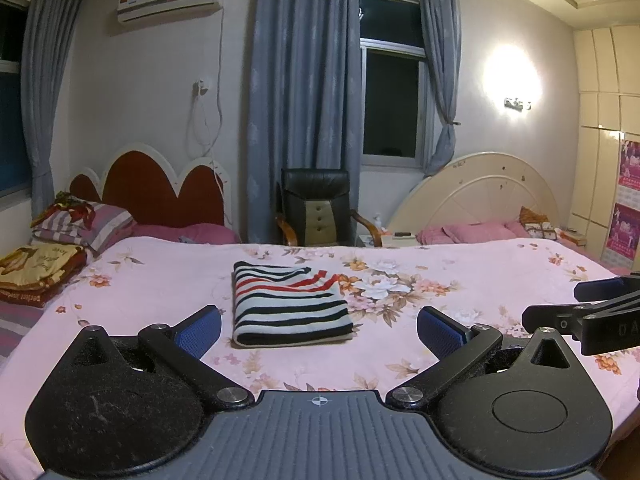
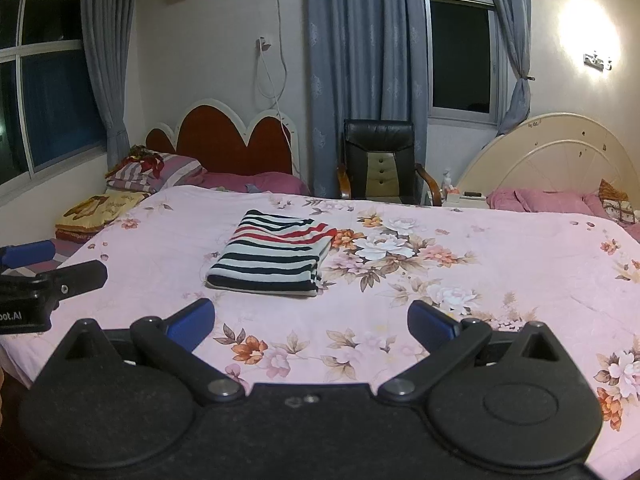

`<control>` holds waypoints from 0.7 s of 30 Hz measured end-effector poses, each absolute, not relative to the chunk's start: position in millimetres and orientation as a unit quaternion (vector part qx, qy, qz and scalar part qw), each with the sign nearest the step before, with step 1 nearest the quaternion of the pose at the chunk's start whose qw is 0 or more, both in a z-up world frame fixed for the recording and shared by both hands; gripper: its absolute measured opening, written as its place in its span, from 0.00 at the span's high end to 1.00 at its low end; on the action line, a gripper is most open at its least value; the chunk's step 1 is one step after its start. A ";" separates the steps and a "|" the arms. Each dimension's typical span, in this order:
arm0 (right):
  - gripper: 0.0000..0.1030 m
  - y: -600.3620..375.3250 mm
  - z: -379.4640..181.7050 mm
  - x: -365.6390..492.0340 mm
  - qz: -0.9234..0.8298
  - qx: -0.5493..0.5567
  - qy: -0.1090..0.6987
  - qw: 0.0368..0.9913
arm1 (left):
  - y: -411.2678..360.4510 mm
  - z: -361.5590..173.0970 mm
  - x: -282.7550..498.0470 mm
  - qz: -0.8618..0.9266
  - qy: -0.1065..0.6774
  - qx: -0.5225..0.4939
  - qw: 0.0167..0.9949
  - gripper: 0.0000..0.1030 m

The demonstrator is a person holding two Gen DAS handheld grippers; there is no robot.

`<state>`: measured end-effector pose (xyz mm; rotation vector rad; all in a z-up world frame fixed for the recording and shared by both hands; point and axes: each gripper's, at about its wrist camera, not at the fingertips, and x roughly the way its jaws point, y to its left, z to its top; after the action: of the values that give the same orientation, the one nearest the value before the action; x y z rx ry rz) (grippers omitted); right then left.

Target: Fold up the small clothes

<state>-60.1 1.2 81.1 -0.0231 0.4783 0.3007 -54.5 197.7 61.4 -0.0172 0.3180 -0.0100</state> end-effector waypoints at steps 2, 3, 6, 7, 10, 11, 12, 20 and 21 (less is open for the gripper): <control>0.01 -0.1 81.8 -60.4 0.148 -0.013 0.235 0.960 | 196.9 62.2 -53.0 -0.006 0.159 -0.007 0.987 0.00; 0.01 -0.5 82.2 -60.5 0.148 -0.012 0.235 0.961 | 196.1 62.4 -52.9 -0.006 0.159 -0.006 0.987 0.00; 0.01 -1.5 82.1 -60.4 0.148 -0.011 0.236 0.960 | 195.6 62.5 -52.8 -0.007 0.158 -0.003 0.987 0.00; 0.01 -1.7 82.1 -60.3 0.148 -0.012 0.236 0.960 | 196.5 62.0 -53.4 -0.007 0.158 -0.003 0.987 0.00; 0.01 -2.3 82.4 -60.7 0.148 -0.012 0.236 0.960 | 195.8 62.0 -53.2 -0.007 0.158 -0.003 0.987 0.00; 0.01 -2.5 82.5 -60.6 0.148 -0.012 0.236 0.960 | 195.6 62.0 -53.3 -0.007 0.159 -0.002 0.987 0.00; 0.01 -2.7 82.7 -60.6 0.148 -0.012 0.236 0.960 | 195.5 62.0 -53.6 -0.007 0.158 -0.002 0.987 0.00; 0.01 -6.5 80.5 -61.9 0.146 -0.007 0.236 0.961 | 192.2 62.8 -50.8 -0.009 0.159 0.001 0.987 0.00; 0.01 -6.6 80.5 -61.9 0.145 -0.007 0.236 0.961 | 192.1 62.8 -49.7 -0.009 0.159 0.002 0.987 0.00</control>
<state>-61.9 -6.6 80.5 -0.0149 0.4779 0.2945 -49.7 192.1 62.8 0.0038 0.3188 -0.0183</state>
